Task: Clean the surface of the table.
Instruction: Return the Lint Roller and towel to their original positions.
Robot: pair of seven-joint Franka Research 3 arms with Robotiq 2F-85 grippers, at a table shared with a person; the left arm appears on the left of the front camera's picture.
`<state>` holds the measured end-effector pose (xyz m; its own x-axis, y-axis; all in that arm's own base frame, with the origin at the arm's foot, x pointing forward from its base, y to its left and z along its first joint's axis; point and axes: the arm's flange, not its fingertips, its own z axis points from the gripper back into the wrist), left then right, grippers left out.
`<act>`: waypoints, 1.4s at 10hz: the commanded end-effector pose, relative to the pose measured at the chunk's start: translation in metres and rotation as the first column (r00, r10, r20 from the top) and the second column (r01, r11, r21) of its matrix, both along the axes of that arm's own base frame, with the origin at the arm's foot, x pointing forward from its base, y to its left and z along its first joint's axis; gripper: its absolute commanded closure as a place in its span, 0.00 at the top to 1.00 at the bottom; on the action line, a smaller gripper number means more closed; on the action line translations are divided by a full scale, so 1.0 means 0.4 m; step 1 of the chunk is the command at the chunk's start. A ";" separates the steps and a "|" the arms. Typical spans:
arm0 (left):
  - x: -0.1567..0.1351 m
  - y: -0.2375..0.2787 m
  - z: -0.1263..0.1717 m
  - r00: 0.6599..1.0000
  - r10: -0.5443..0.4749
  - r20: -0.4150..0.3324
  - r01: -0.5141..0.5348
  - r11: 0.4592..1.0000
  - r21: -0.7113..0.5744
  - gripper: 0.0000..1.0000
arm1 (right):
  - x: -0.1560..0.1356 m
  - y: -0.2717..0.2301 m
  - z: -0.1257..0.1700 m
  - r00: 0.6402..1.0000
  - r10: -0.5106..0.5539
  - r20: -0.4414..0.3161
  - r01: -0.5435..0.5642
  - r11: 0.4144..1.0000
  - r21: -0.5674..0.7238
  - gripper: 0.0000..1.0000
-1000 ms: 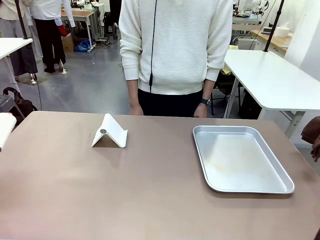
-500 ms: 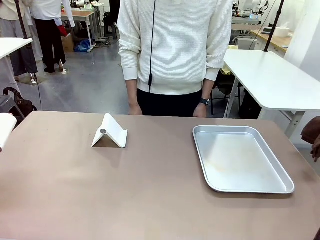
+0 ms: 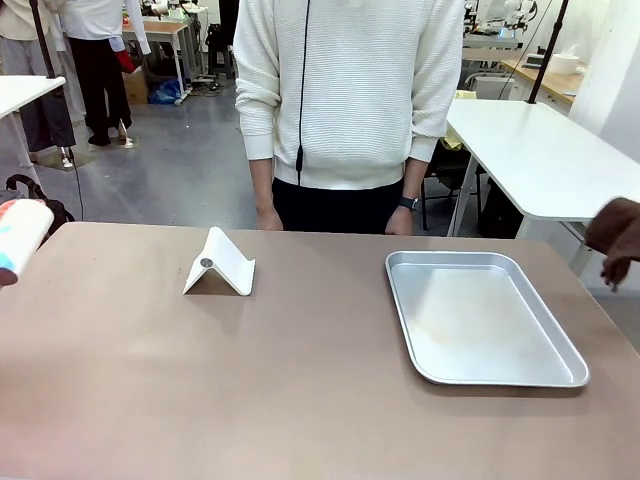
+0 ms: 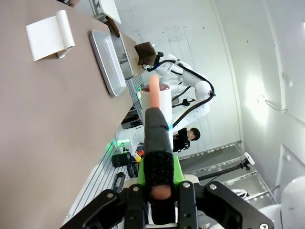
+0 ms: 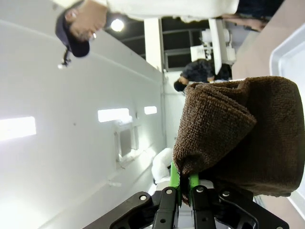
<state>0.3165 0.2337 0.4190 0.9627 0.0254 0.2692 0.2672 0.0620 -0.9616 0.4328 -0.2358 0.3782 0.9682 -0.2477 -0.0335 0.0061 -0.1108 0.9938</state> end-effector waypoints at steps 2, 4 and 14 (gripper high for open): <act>-0.037 -0.187 0.162 0.997 0.074 0.012 -0.075 0.996 0.058 0.22 | 0.035 0.266 0.125 0.993 0.104 0.062 -0.096 0.987 -0.129 0.08; -0.040 -0.324 0.236 0.984 0.165 0.066 -0.171 0.980 0.098 0.22 | 0.071 0.471 0.160 0.980 0.186 0.074 -0.166 0.962 -0.215 0.08; 0.264 -0.762 0.265 0.981 0.190 -0.036 -0.141 0.830 0.540 0.22 | 0.144 1.072 -0.082 0.962 0.272 0.013 -0.254 0.914 -0.318 0.08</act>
<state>0.4106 -0.0713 0.5182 0.9715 0.0700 0.2266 0.1458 0.5775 -0.8033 0.4817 0.1850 0.3488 0.9988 0.0428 0.0231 -0.0315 0.2063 0.9780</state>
